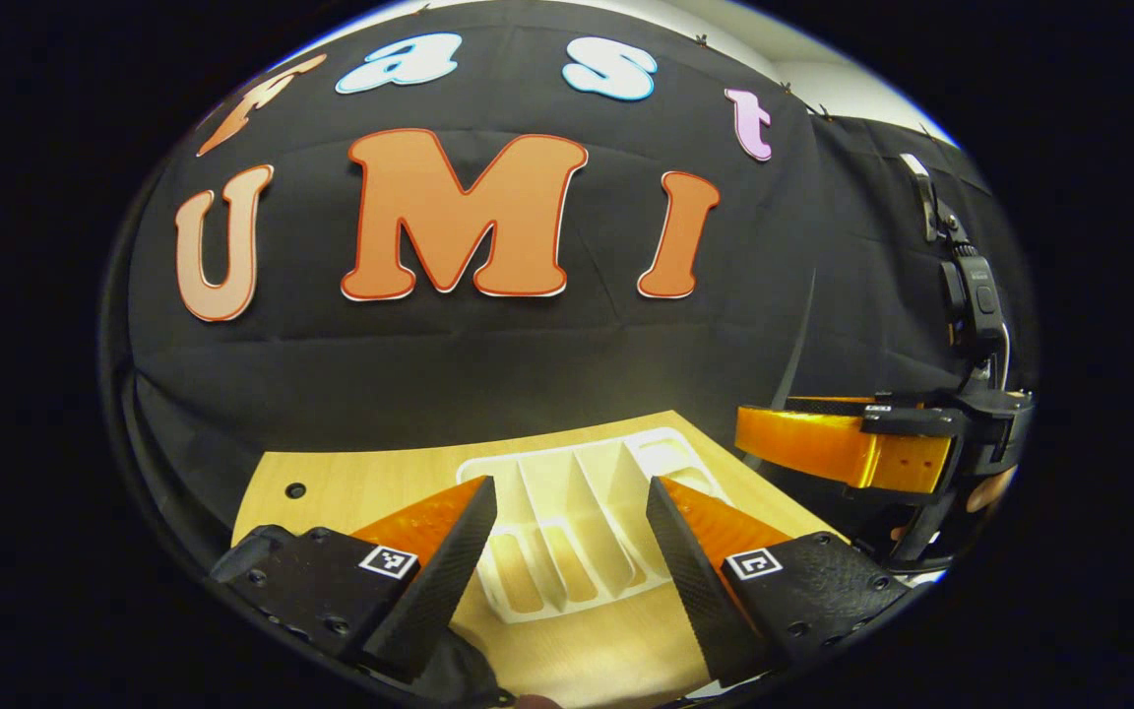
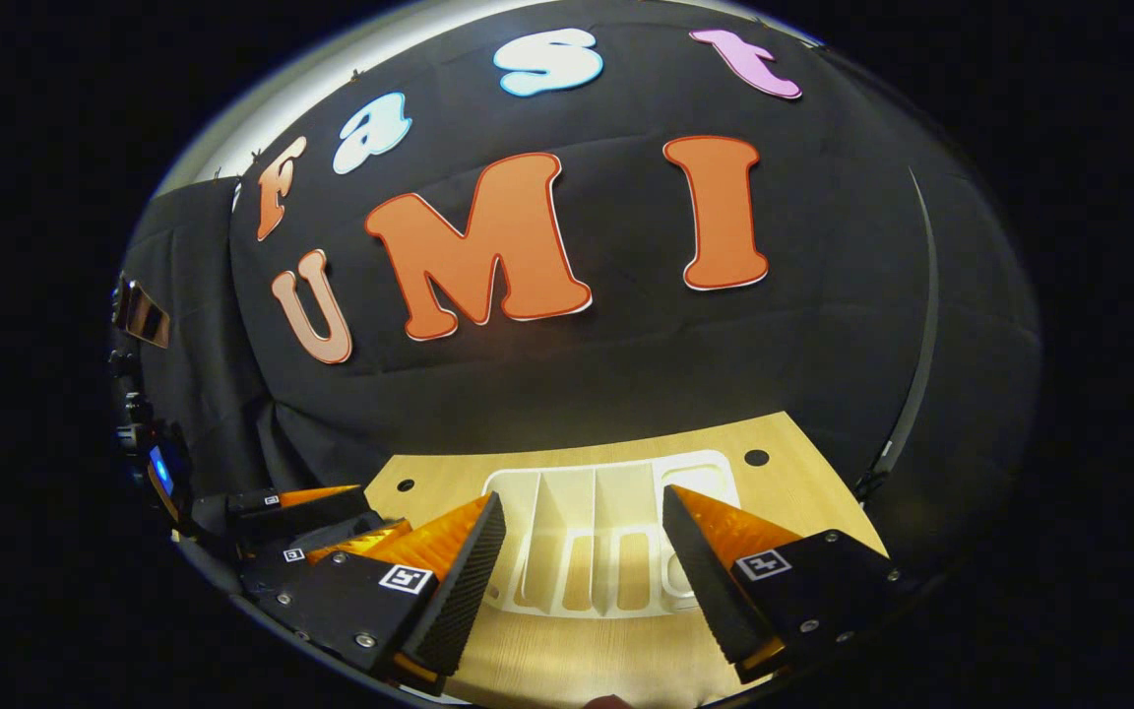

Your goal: Open the schoolbag, grab two books from the bookshelf and put them into the schoolbag.

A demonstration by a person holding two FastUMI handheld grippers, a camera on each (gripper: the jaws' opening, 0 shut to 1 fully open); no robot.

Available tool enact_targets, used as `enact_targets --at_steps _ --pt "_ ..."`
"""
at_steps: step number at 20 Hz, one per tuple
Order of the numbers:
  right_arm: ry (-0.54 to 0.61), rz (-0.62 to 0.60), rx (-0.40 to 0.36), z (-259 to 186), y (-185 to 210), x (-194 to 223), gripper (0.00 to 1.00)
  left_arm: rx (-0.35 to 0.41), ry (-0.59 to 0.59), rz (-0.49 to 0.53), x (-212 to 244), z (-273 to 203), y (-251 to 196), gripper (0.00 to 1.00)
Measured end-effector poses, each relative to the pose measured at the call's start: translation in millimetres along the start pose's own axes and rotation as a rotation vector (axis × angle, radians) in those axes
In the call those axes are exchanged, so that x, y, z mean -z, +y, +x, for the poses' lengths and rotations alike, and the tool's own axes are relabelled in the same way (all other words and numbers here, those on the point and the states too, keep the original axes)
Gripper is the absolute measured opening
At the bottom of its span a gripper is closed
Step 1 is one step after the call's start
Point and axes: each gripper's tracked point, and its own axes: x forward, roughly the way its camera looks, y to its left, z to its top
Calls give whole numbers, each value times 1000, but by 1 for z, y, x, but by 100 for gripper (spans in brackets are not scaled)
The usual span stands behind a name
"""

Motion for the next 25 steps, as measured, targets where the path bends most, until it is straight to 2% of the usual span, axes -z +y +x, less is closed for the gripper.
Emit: enact_targets --at_steps 2,4,9,10,11,16,22,25 --pt "-15 -17 2 -1 1 -4 96 -18 -27 -6 -4 0 2 98" --pt "-35 -64 36 -2 -7 -7 96 -28 -53 -16 -3 0 3 98" --pt "-148 -95 110 -18 -18 -29 95 -140 -182 10 -26 -11 24 97" --pt "-165 -102 123 -20 -19 -31 100 -158 -207 17 -29 -13 27 98" --pt "-182 -108 134 -24 -17 -32 95 -174 -226 24 -32 -16 30 98" --pt "-251 -166 135 -29 -1 -35 96 -228 -273 40 -34 -24 40 97" --pt "-234 -120 122 -23 -2 -18 95 -240 -305 48 -43 -28 39 96" --pt "-274 -111 106 -28 -4 -21 95 -265 -300 122 -35 -23 43 95"
